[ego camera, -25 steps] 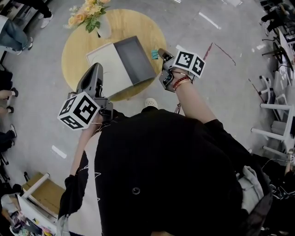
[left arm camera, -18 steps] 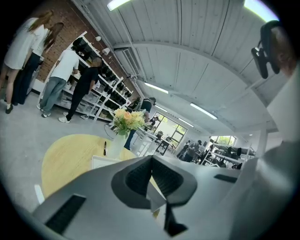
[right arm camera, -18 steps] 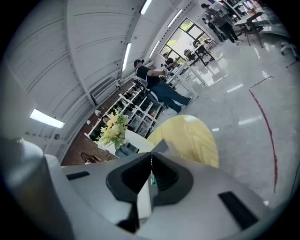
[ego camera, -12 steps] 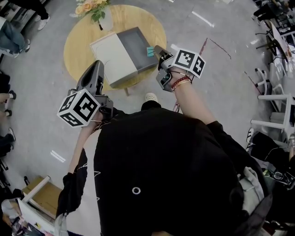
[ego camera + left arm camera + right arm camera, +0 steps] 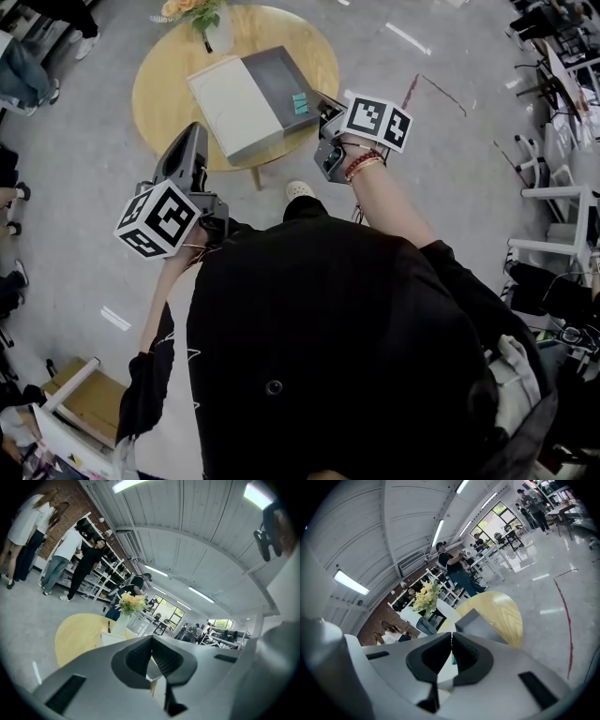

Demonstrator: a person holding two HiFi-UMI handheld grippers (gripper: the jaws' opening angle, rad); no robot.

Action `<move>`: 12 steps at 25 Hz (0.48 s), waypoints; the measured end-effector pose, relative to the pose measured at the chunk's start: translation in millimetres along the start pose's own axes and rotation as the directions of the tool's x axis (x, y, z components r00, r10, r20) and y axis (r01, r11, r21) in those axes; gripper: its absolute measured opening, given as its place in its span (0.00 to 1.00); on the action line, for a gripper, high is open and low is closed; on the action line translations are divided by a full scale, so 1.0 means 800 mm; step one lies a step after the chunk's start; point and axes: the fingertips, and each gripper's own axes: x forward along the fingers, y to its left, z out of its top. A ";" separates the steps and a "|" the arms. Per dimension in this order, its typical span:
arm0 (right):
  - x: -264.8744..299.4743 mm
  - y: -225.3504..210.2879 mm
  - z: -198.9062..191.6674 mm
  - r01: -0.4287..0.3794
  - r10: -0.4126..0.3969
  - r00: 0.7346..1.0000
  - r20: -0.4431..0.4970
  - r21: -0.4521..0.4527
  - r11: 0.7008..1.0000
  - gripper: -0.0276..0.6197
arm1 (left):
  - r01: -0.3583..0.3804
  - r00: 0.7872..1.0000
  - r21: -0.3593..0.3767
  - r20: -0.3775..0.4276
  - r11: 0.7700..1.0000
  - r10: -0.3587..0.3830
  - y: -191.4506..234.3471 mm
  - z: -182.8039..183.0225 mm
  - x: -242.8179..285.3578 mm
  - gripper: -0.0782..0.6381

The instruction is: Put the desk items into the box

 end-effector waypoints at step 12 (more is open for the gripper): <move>0.045 -0.013 0.004 0.004 -0.005 0.995 -0.095 -0.019 1.000 0.06 | -0.091 0.994 -0.010 0.054 0.996 0.091 0.025 0.013 0.010 0.12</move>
